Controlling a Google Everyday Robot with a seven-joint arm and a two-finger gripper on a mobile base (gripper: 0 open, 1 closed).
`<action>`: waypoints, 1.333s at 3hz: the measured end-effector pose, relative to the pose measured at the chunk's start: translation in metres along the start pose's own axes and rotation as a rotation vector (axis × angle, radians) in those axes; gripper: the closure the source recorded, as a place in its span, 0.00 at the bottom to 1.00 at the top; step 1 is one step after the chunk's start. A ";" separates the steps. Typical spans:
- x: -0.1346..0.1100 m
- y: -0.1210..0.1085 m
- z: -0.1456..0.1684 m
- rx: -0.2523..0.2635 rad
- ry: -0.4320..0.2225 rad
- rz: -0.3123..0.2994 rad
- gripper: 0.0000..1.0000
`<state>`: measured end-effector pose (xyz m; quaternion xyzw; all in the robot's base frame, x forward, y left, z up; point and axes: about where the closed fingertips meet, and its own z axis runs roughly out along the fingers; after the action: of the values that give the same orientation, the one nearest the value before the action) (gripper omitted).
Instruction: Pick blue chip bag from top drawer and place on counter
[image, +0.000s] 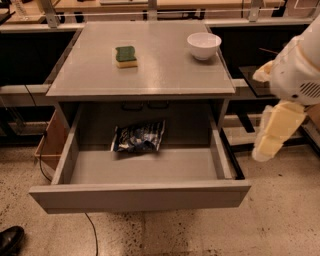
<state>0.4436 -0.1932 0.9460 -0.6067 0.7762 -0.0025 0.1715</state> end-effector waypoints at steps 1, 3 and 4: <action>-0.029 0.009 0.063 -0.060 -0.075 0.008 0.00; -0.085 0.014 0.162 -0.094 -0.212 0.023 0.00; -0.085 0.014 0.162 -0.094 -0.212 0.023 0.00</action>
Offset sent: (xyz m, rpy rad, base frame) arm 0.0511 0.1274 -0.1516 0.2383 0.0699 0.0577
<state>0.4914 -0.0759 0.8129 -0.6019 0.7599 0.1000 0.2241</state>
